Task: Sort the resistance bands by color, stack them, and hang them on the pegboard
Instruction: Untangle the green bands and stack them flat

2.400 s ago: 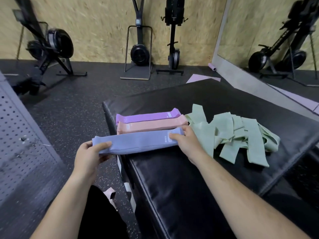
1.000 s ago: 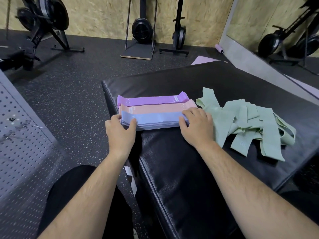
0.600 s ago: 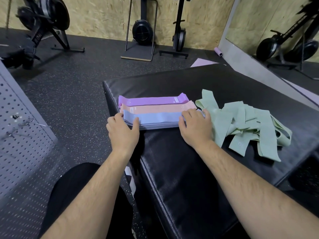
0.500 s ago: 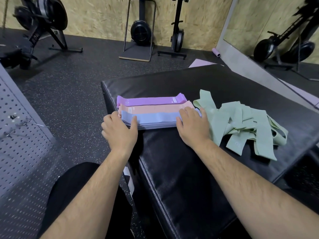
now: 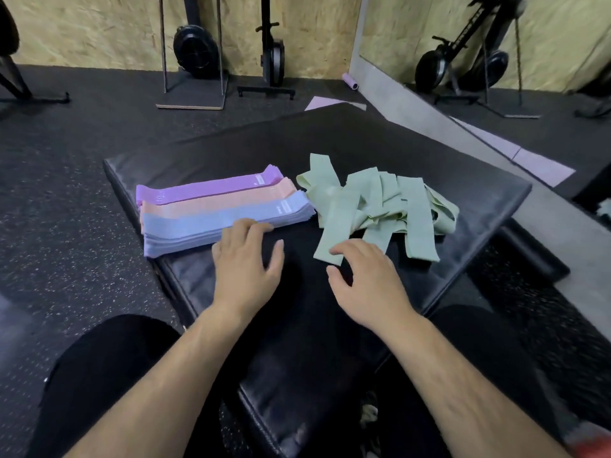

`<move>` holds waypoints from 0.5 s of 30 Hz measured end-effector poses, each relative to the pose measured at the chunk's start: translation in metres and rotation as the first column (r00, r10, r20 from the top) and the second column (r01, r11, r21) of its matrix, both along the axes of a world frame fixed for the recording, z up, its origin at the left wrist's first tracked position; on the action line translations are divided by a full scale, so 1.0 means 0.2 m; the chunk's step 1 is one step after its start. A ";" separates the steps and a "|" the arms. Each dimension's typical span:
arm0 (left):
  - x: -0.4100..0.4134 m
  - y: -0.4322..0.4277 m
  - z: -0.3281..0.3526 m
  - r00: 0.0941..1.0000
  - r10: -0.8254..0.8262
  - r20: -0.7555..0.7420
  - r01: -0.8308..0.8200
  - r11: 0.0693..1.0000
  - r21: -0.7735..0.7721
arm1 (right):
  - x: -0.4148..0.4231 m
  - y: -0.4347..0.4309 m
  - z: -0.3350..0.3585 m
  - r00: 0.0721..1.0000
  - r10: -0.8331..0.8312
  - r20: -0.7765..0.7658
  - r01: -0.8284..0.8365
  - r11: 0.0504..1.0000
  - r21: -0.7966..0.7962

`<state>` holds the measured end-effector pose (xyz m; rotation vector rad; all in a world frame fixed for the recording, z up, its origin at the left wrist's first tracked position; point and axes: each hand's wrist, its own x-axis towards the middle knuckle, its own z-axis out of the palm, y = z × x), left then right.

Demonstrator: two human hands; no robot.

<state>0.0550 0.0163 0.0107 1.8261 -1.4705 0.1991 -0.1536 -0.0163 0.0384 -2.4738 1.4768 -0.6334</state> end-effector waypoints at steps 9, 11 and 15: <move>-0.28 -0.08 -0.03 0.935 -0.350 0.048 0.335 0.922 0.192 | -0.01 -0.10 -0.08 0.999 -0.022 -0.031 0.023 0.999 0.047; -0.28 -0.08 -0.04 0.928 -0.366 0.068 0.343 0.912 0.226 | -0.02 -0.11 -0.09 1.000 -0.017 -0.020 0.017 0.999 0.028; -0.26 -0.08 -0.04 0.925 -0.375 0.055 0.355 0.909 0.221 | -0.02 -0.12 -0.08 1.000 0.029 0.006 -0.029 0.998 0.056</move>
